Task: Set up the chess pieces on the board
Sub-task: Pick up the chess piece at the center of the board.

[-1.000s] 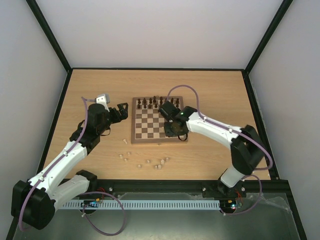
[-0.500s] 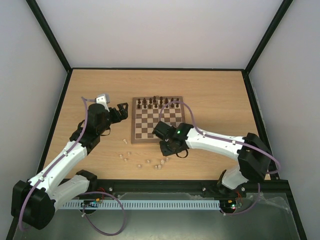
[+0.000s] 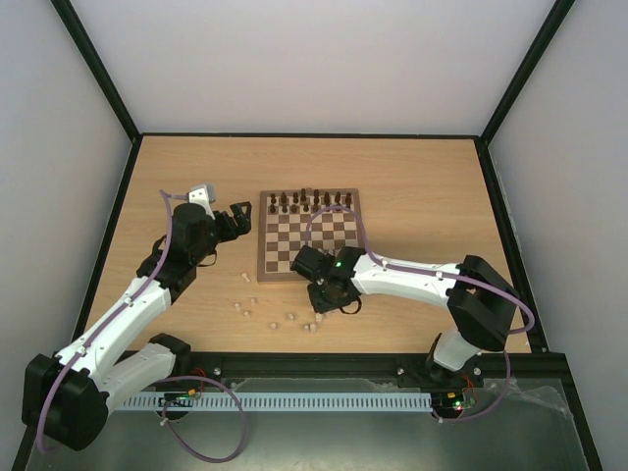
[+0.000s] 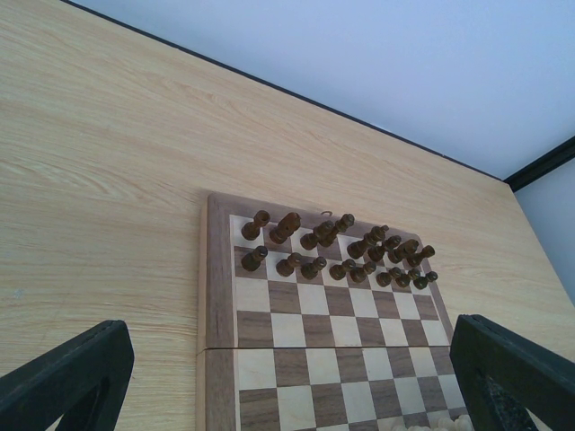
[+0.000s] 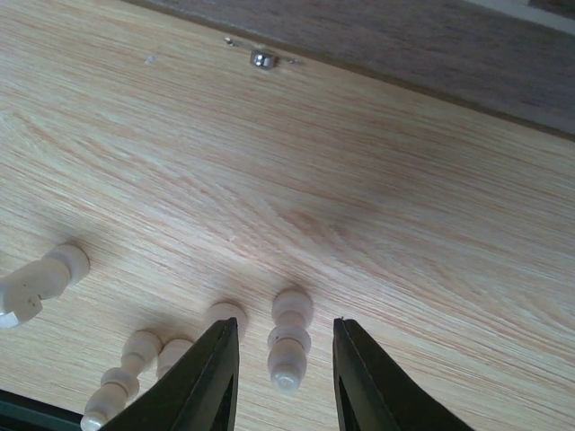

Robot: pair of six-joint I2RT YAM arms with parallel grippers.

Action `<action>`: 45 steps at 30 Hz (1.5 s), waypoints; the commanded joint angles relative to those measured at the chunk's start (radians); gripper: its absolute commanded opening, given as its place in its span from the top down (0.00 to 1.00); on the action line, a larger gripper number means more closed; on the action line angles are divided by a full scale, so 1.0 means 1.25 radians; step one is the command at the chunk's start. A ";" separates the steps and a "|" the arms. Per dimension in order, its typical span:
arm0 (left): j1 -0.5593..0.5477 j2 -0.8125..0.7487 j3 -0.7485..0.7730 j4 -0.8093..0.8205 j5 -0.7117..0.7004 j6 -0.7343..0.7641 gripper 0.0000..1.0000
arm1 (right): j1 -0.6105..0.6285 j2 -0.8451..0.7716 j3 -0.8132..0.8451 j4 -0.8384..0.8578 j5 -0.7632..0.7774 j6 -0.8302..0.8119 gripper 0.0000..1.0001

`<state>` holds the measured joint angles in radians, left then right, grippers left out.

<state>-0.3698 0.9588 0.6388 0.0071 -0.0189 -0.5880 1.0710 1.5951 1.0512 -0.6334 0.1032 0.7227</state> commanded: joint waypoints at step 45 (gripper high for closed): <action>0.004 -0.005 0.006 -0.003 0.001 -0.001 0.00 | -0.101 -0.015 0.081 -0.085 0.087 -0.064 0.90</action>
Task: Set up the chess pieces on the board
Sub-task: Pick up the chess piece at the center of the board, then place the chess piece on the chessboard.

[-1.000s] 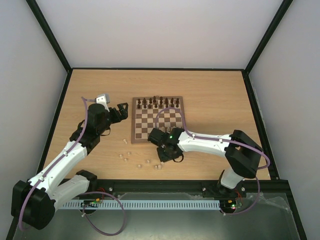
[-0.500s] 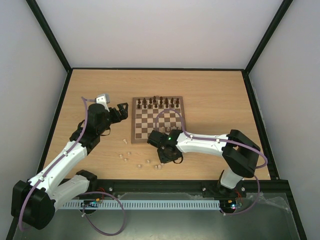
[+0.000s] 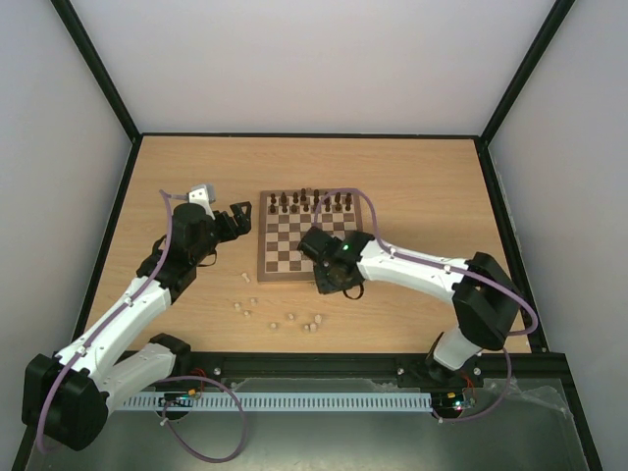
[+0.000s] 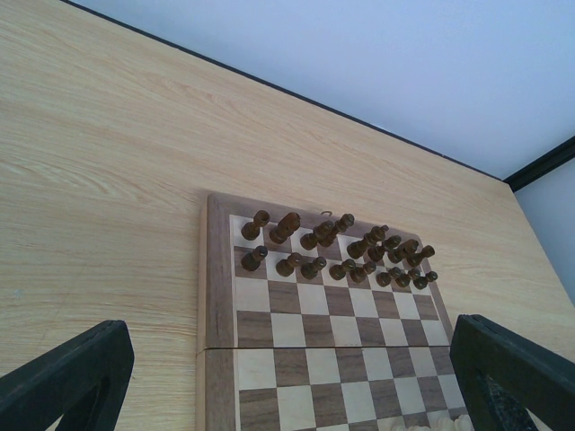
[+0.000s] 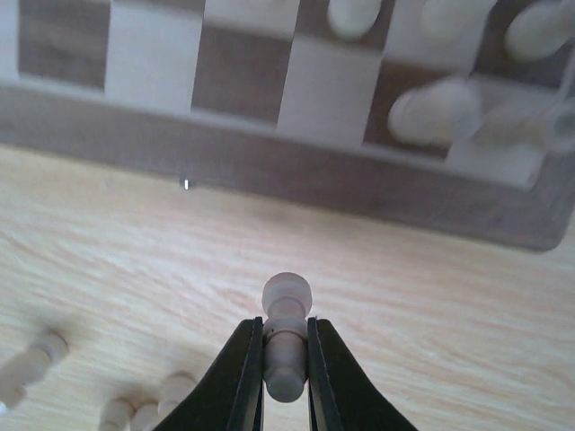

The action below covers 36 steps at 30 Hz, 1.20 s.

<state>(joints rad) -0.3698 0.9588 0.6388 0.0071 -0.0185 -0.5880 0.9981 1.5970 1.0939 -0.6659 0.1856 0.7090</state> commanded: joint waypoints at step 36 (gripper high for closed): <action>0.004 -0.004 0.006 -0.003 -0.004 0.001 0.00 | -0.156 0.168 0.175 -0.021 -0.013 -0.176 0.84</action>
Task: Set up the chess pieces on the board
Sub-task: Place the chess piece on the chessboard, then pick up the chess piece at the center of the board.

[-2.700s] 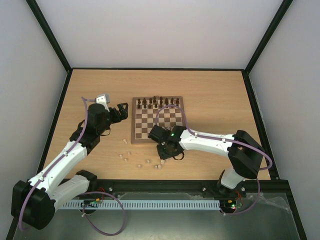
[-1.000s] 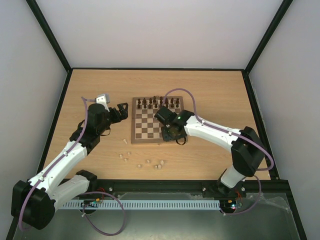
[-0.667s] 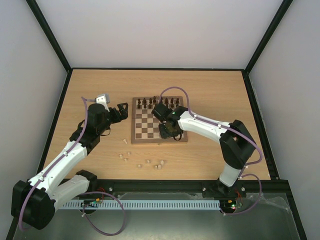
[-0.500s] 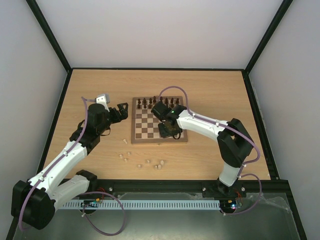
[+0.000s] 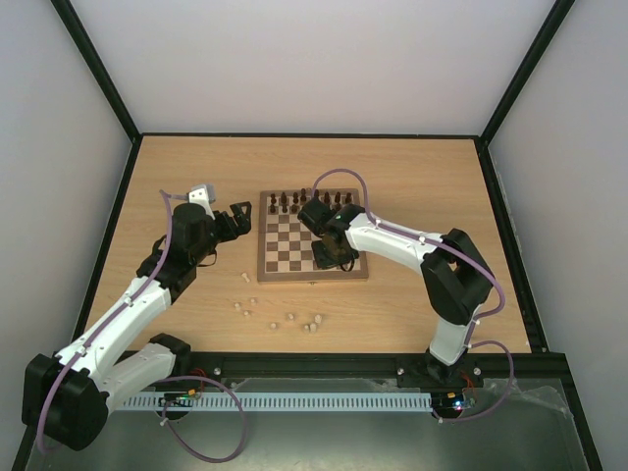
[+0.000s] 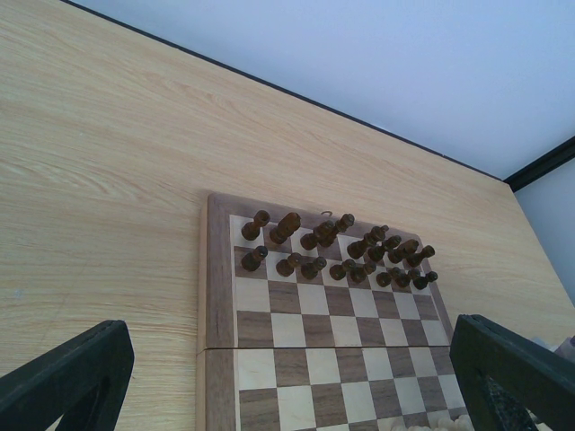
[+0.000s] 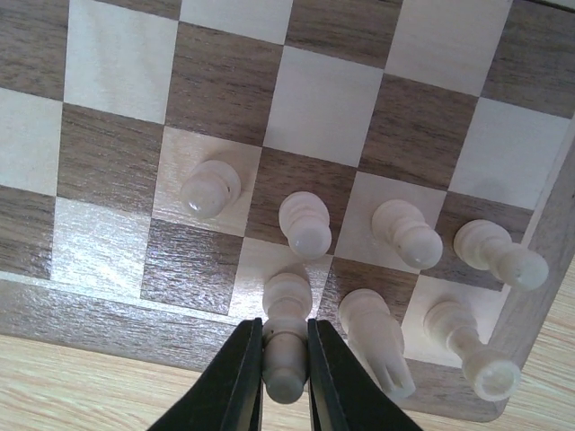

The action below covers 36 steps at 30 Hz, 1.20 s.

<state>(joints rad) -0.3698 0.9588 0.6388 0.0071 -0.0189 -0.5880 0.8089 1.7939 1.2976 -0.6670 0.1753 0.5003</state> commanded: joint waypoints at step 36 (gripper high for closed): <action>0.004 -0.005 0.006 -0.002 0.003 -0.002 0.00 | 0.255 -0.173 -0.105 -0.057 -0.046 0.155 0.69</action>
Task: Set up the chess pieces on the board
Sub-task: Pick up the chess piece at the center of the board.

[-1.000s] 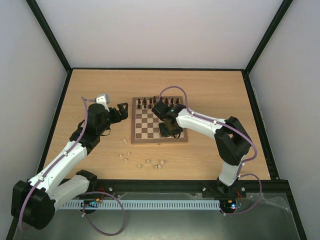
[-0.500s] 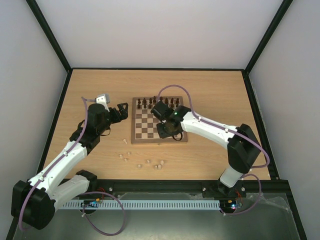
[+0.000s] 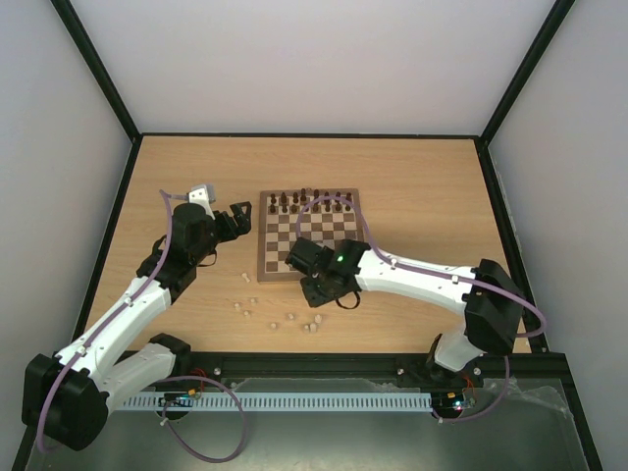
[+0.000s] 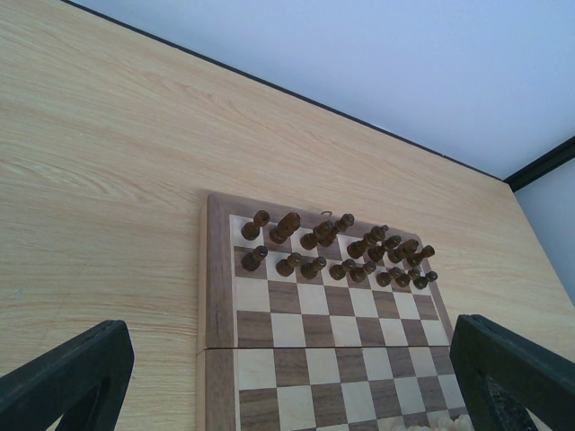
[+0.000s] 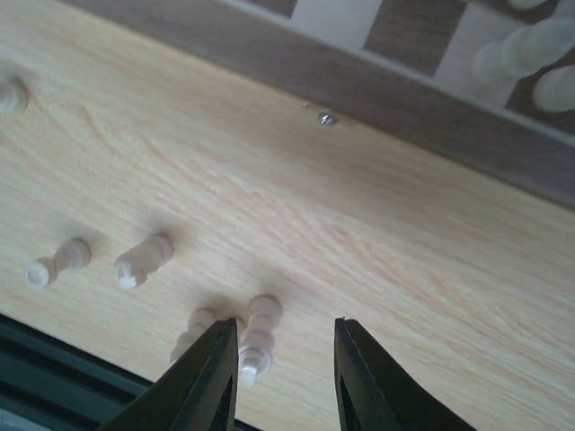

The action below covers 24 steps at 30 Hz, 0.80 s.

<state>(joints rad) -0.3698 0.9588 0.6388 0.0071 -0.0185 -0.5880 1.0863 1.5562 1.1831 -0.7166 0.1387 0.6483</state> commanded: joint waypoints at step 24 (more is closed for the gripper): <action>0.003 -0.002 0.003 0.002 0.009 -0.002 0.00 | 0.078 0.101 -0.059 0.008 -0.027 0.072 0.70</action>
<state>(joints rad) -0.3698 0.9588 0.6388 0.0071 -0.0154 -0.5880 1.1721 1.6623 1.1305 -0.6888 0.1123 0.7208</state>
